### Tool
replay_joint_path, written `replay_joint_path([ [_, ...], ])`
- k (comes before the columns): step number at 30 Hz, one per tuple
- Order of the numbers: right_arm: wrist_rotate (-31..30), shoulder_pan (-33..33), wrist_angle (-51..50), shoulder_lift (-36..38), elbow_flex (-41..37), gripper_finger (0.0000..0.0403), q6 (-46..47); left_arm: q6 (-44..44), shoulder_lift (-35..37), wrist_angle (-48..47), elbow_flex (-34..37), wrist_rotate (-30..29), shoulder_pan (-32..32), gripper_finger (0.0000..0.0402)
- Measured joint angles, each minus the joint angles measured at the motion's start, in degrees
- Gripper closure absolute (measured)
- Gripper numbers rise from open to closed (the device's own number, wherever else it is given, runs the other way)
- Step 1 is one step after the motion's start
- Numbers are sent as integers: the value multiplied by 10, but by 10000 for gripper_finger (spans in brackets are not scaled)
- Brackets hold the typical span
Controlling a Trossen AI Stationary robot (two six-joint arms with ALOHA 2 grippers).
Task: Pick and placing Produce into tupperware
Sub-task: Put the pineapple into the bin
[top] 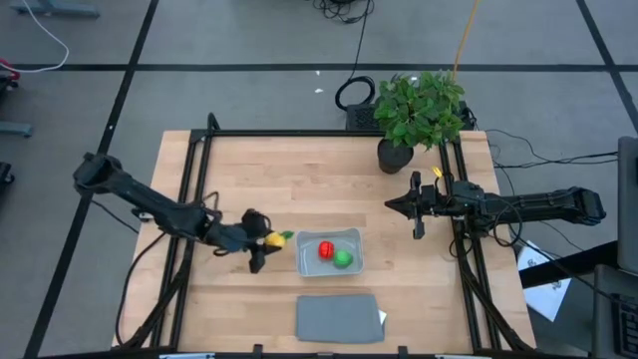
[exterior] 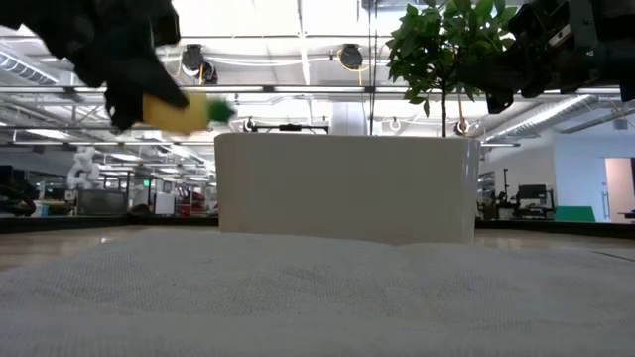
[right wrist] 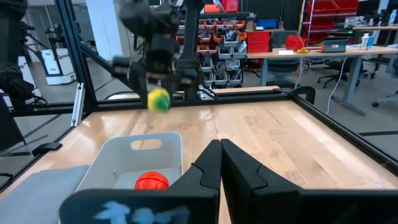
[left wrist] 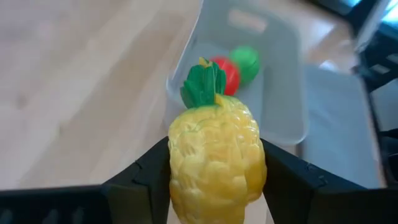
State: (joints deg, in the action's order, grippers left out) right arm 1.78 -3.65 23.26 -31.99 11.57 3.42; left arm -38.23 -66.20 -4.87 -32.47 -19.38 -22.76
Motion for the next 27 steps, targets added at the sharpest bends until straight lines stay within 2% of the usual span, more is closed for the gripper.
replay_joint_path([
  [8, 0, 0, 0, 0, 0, 403, 0, 147, 126, -2, 0, -3, 10, 210],
  [12, 0, 0, 0, 0, 0, 403, 0, 204, 173, -24, 0, -35, 10, 205],
  [17, 0, 0, 0, 0, 0, 403, 0, 229, 218, -80, 0, -94, 11, 212],
  [20, 0, 0, 0, 0, 0, 403, 0, 242, 240, -104, 0, -103, 11, 213],
  [27, 0, 0, 2, 0, 0, 403, 0, 255, 261, -93, 0, -107, 16, 207],
])
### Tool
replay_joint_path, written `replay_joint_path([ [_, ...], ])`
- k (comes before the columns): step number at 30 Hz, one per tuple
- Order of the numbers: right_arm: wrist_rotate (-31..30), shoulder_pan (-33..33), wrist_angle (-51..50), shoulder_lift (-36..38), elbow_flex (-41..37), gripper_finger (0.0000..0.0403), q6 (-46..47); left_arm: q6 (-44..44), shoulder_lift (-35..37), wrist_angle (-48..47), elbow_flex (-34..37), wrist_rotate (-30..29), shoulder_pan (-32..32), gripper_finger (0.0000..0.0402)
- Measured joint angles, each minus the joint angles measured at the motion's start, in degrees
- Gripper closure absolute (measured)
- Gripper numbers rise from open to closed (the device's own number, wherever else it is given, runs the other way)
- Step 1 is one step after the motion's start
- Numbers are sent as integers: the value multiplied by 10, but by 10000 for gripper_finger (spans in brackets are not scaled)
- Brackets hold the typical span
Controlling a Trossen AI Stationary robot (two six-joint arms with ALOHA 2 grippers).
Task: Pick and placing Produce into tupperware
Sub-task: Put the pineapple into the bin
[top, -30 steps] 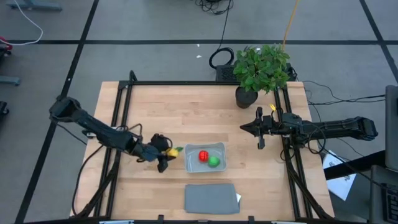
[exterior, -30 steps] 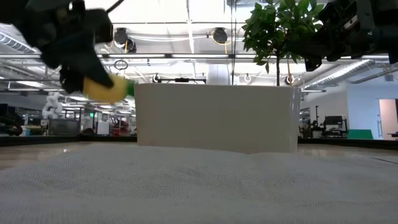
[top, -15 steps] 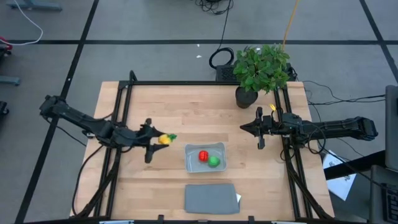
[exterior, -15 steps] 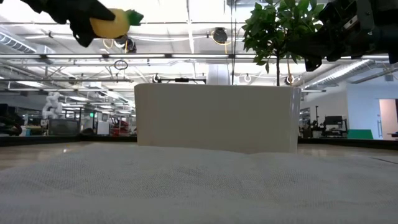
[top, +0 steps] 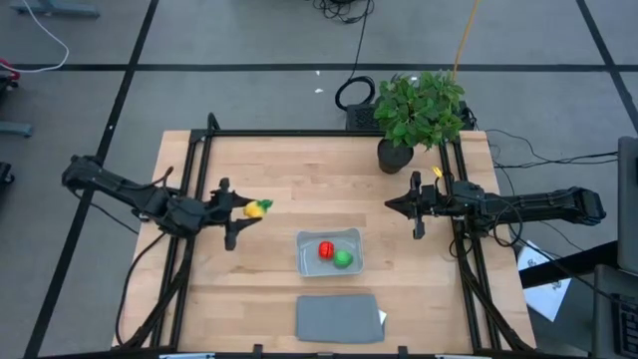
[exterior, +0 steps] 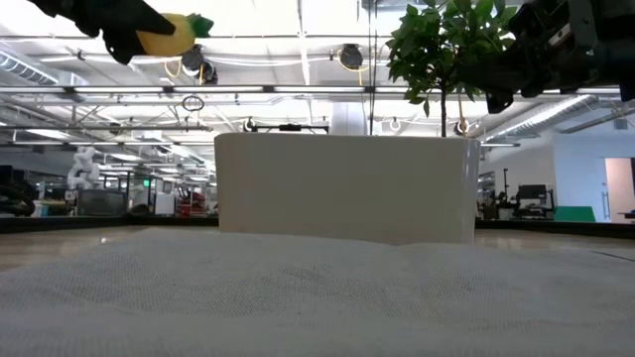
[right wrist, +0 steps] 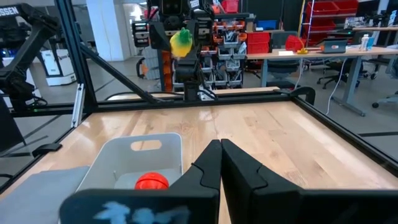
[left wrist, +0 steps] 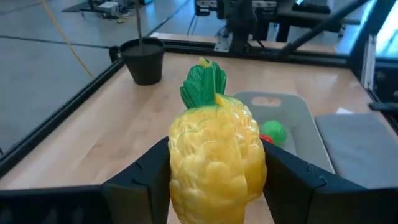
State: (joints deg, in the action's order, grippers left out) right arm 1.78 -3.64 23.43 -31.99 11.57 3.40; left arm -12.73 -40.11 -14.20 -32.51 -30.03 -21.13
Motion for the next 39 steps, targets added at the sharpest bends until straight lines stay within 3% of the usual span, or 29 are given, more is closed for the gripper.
replay_joint_path([
  [7, 0, 0, 12, 0, 0, 403, 0, -24, -44, 63, 0, 18, 34, 207],
  [17, 0, 0, 16, 0, 0, 403, 0, -8, -177, 232, -4, 138, 104, 206],
  [22, 0, 0, 16, 0, 0, 403, 4, -18, -254, 184, -71, 158, 130, 206],
  [27, 0, 0, 16, 0, 0, 403, 4, -13, -347, 113, -168, 214, 141, 206],
  [39, 0, 0, 12, 0, 0, 403, 3, 23, -549, 91, -328, 290, 141, 206],
])
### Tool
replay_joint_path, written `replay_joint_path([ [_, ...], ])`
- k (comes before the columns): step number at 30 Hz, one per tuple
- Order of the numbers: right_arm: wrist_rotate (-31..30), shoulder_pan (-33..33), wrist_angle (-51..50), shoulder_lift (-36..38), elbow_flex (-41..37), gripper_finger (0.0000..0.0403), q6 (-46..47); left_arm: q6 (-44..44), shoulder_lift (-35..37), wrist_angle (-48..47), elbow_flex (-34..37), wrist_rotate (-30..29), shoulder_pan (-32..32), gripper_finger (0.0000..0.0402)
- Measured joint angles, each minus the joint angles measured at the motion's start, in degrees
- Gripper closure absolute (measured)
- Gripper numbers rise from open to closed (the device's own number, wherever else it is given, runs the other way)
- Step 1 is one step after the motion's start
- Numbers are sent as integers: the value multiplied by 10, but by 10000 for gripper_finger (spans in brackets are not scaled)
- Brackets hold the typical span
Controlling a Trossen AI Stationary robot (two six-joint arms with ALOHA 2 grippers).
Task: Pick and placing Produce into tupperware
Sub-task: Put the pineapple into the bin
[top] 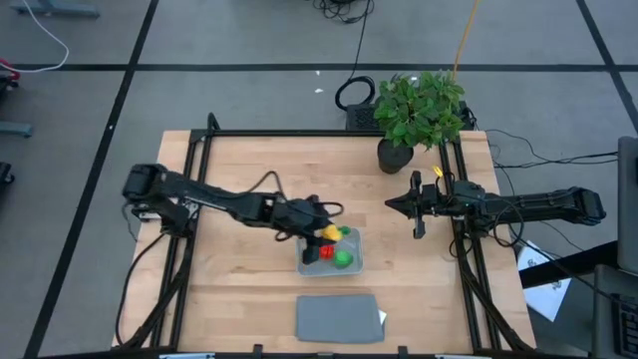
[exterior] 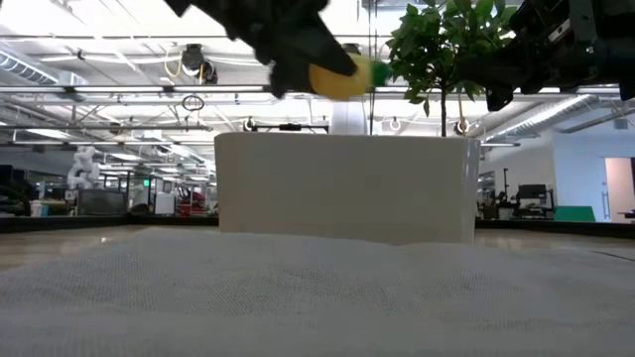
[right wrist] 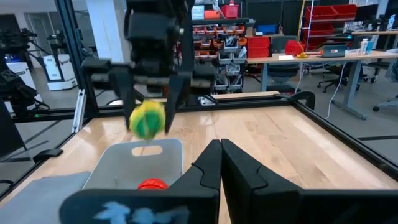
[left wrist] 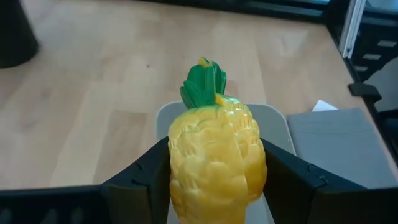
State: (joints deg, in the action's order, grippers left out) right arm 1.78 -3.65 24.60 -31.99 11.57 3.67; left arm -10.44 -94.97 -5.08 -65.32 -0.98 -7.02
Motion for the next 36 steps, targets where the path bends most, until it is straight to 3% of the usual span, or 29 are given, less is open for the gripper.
replay_joint_path([
  [4, 0, 0, 0, 0, 0, 403, 0, 14, -65, -13, -50, 42, 4, 206],
  [10, 0, 0, -3, 0, 0, 403, 1, 11, -121, -70, -101, 56, 6, 206],
  [24, 0, 0, -8, 0, 0, 403, 0, 44, -146, -229, -183, 103, 13, 206],
  [36, 0, 0, -10, -1, 0, 403, -4, 90, -170, -187, -186, 117, 12, 206],
])
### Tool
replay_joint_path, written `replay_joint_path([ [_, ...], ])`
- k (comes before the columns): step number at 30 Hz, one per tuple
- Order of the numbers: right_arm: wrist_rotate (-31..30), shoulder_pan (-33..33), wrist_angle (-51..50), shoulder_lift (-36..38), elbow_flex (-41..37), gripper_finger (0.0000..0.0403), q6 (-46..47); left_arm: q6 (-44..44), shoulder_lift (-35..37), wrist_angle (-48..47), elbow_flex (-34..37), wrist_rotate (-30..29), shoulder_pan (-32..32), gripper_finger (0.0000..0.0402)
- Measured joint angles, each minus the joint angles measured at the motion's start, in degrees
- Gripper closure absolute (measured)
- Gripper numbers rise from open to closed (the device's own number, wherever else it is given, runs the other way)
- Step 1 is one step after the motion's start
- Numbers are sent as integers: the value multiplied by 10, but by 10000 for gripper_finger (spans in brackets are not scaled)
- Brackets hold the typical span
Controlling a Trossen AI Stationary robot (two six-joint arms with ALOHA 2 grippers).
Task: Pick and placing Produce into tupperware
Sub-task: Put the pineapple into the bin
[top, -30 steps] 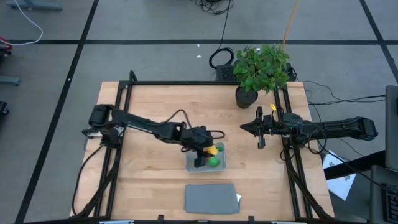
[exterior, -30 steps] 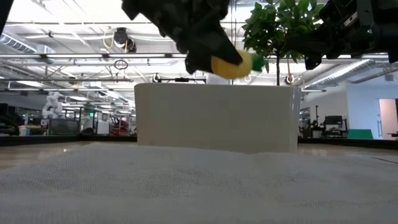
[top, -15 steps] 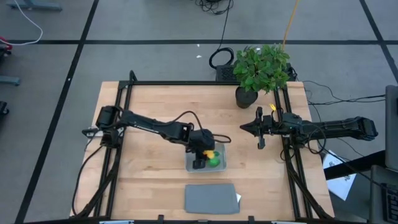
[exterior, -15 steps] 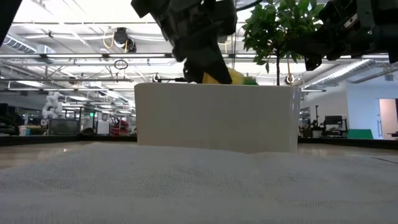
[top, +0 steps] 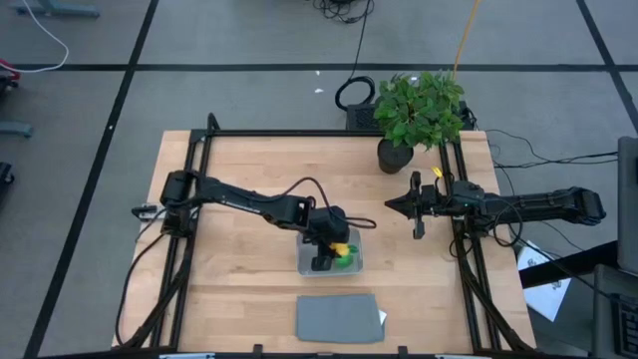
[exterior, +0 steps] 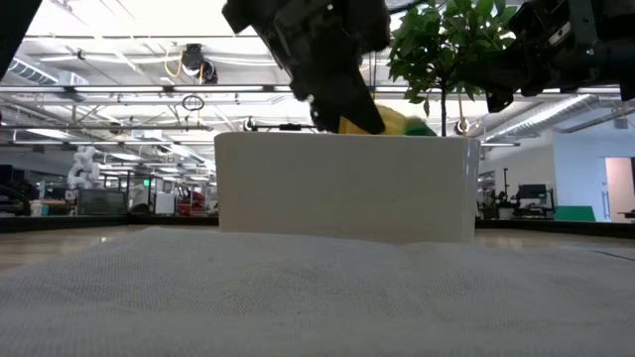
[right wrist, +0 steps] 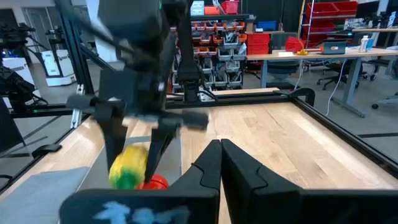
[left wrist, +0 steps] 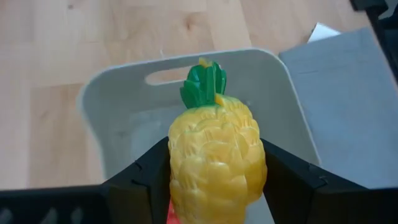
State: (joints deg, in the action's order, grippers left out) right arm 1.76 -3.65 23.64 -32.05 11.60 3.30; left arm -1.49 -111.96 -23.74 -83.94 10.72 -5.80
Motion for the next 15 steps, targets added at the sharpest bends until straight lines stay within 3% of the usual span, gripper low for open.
replay_joint_path([
  [15, 0, 0, -8, -1, 0, 403, -5, 86, -39, -1, 0, 13, -13, 206],
])
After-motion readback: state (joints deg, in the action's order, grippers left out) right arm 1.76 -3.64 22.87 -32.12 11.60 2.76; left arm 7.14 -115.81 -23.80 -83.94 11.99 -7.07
